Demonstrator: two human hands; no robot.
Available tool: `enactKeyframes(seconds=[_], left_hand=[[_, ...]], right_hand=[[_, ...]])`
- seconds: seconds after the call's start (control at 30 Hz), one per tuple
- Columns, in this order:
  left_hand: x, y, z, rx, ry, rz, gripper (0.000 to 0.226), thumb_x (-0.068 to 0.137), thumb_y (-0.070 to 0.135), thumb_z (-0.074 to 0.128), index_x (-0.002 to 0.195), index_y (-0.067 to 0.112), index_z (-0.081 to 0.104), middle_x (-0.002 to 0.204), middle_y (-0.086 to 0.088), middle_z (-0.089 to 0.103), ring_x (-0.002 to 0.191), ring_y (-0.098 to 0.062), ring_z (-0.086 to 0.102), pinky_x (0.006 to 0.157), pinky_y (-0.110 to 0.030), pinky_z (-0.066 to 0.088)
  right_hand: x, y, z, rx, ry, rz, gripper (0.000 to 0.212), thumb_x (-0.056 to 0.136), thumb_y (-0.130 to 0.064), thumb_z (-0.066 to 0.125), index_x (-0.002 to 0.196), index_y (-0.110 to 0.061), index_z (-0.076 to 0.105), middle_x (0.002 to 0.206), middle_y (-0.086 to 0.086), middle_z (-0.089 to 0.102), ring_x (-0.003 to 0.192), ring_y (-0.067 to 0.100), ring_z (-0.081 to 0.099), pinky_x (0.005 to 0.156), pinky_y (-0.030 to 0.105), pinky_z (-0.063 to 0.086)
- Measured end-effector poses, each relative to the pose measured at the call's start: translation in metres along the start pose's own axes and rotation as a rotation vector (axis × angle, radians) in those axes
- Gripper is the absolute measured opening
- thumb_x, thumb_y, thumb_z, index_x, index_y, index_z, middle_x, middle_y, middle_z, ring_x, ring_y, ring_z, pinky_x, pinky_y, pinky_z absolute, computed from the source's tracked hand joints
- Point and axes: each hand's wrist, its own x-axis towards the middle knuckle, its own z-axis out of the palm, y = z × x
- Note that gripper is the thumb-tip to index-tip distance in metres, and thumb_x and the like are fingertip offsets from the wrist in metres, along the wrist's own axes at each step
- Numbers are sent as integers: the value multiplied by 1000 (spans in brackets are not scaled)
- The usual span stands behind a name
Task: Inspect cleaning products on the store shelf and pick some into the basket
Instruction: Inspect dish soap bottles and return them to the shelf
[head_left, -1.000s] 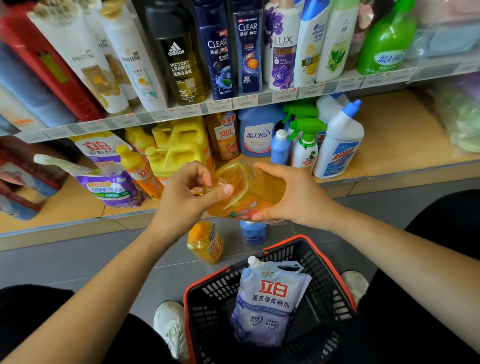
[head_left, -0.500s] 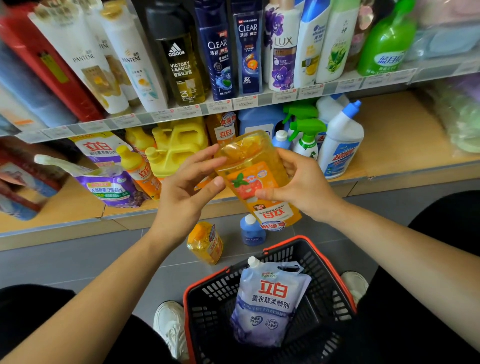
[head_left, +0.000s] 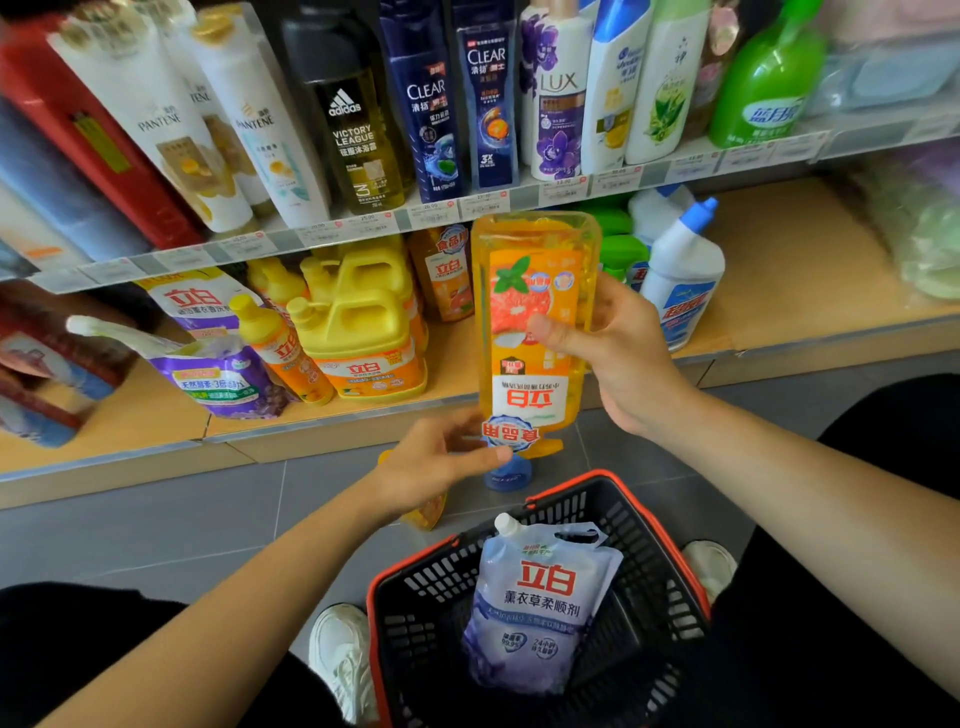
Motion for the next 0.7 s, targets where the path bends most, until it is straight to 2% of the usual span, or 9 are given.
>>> enactKeyframes(seconds=[0.07, 0.13, 0.27, 0.33, 0.37, 0.5, 0.6, 0.7], left_hand=[[0, -1, 10, -43, -11, -37, 41, 84, 33, 76, 123, 25, 66, 117, 14, 74, 111, -3, 68, 90, -15, 52], [1, -4, 15, -120, 49, -56, 37, 81, 40, 75, 115, 27, 68, 111, 16, 76, 104, -1, 70, 83, -14, 53], [6, -8, 16, -292, 131, -105, 26, 93, 22, 67, 118, 14, 67, 110, 0, 77, 105, -15, 72, 81, -24, 58], [7, -7, 16, -399, 141, -127, 24, 96, 15, 61, 118, 5, 64, 105, -6, 77, 103, -20, 73, 82, -29, 61], [7, -6, 16, -434, 157, -130, 21, 97, 14, 59, 115, 3, 64, 100, -6, 76, 98, -20, 73, 83, -31, 62], [5, 3, 4, -510, 275, -75, 11, 96, 15, 58, 102, 6, 62, 78, -1, 70, 78, -16, 70, 77, -31, 61], [3, 11, -17, -477, 383, -25, 14, 97, 16, 61, 106, 6, 62, 78, -2, 67, 68, -15, 64, 67, -28, 61], [1, 14, -38, -468, 468, -1, 11, 99, 16, 61, 97, 7, 66, 75, -1, 69, 61, -15, 59, 64, -29, 58]], right_hand=[[3, 1, 0, 62, 38, 25, 63, 72, -20, 81, 127, -3, 57, 118, 11, 72, 110, 28, 69, 96, 56, 54], [7, 3, 0, 100, 73, 48, 67, 73, -21, 81, 131, -6, 53, 122, 10, 70, 112, 28, 68, 96, 59, 52], [19, 5, -3, 121, 80, 54, 86, 79, -19, 80, 150, -26, 33, 134, 4, 62, 120, 24, 64, 97, 58, 52], [24, 7, -8, 115, 80, 78, 96, 82, -20, 80, 155, -37, 20, 134, -3, 64, 119, 21, 65, 95, 59, 53], [27, 8, -9, 100, 83, 96, 98, 82, -22, 81, 154, -41, 18, 131, -6, 65, 117, 20, 66, 93, 61, 53], [36, 17, -16, 93, 138, 152, 78, 79, -21, 84, 140, -36, 37, 121, 1, 70, 102, 32, 72, 82, 71, 52], [42, 31, -18, 138, 162, 283, 70, 81, -23, 83, 136, -30, 40, 122, 6, 70, 96, 34, 74, 88, 60, 56], [44, 48, -17, 120, 127, 419, 58, 79, -27, 83, 123, -28, 44, 116, 14, 72, 91, 32, 75, 89, 50, 57]])
